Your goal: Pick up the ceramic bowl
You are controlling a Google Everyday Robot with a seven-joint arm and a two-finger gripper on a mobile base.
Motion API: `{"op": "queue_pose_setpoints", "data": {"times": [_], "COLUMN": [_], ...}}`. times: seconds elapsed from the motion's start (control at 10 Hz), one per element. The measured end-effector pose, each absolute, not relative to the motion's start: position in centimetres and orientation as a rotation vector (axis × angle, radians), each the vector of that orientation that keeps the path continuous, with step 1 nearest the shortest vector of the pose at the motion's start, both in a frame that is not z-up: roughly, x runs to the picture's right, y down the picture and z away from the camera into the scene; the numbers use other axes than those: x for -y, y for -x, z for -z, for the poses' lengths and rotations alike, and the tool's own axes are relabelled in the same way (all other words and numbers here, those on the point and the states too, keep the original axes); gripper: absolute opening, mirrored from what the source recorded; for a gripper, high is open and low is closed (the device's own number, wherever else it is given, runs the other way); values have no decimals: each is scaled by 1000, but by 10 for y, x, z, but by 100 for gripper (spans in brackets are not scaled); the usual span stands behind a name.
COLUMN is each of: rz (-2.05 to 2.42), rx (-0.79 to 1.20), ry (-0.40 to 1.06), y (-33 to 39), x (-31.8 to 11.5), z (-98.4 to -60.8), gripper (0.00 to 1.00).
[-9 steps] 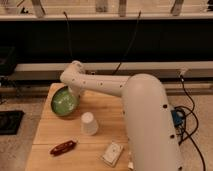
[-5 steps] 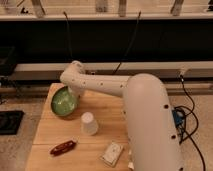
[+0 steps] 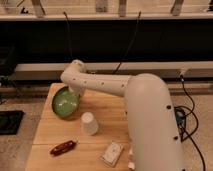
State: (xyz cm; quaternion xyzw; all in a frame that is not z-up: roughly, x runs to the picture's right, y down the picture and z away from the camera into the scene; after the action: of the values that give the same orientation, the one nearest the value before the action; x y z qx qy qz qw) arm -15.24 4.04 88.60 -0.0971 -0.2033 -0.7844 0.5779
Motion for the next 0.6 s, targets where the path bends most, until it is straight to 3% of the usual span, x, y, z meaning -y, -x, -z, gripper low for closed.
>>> {"op": "queue_pose_setpoints", "data": {"times": [0.6], "rz": [1859], "rx": [478], "ry": [206], "y": [149], "x": [-35], "z": [-884], "gripper": [3]}}
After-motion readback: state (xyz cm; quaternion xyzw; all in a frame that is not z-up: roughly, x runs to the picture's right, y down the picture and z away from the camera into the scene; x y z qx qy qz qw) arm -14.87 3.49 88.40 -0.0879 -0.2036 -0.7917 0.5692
